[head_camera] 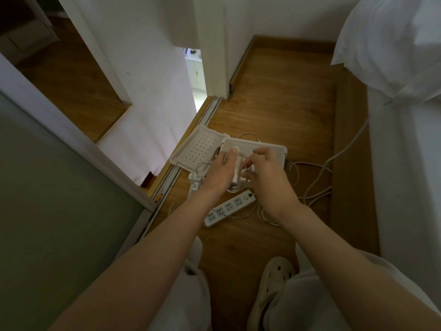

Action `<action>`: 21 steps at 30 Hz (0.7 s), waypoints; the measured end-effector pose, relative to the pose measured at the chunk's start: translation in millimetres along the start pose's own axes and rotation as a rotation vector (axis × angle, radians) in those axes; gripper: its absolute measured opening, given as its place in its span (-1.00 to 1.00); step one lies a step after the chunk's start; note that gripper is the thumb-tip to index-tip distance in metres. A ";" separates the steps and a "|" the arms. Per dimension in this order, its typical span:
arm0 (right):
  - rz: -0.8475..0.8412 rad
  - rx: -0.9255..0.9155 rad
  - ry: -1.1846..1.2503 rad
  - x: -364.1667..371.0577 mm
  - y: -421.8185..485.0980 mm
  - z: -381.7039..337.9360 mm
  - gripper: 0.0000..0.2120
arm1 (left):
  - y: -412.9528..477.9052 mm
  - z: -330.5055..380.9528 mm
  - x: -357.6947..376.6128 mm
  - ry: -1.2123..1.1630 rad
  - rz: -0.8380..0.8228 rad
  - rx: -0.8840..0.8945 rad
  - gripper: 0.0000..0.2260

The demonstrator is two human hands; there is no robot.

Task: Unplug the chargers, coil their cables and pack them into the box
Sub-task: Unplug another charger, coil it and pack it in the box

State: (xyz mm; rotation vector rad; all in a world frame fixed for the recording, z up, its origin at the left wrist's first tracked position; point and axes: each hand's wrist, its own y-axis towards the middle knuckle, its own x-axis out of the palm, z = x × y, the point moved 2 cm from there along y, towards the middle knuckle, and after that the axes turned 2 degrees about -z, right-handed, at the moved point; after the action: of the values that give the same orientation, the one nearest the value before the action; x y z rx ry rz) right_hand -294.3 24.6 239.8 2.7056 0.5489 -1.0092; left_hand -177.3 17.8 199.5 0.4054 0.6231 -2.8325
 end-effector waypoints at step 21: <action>0.321 0.294 0.742 -34.6 7.3 -15.7 -0.96 | -2.4 28.9 -5.4 -0.239 0.012 0.183 -0.66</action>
State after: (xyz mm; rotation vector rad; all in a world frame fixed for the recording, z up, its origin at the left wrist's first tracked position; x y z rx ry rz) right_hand -306.2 13.4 274.9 3.2463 0.0447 0.0257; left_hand -179.3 8.2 227.3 0.0950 0.3146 -2.8748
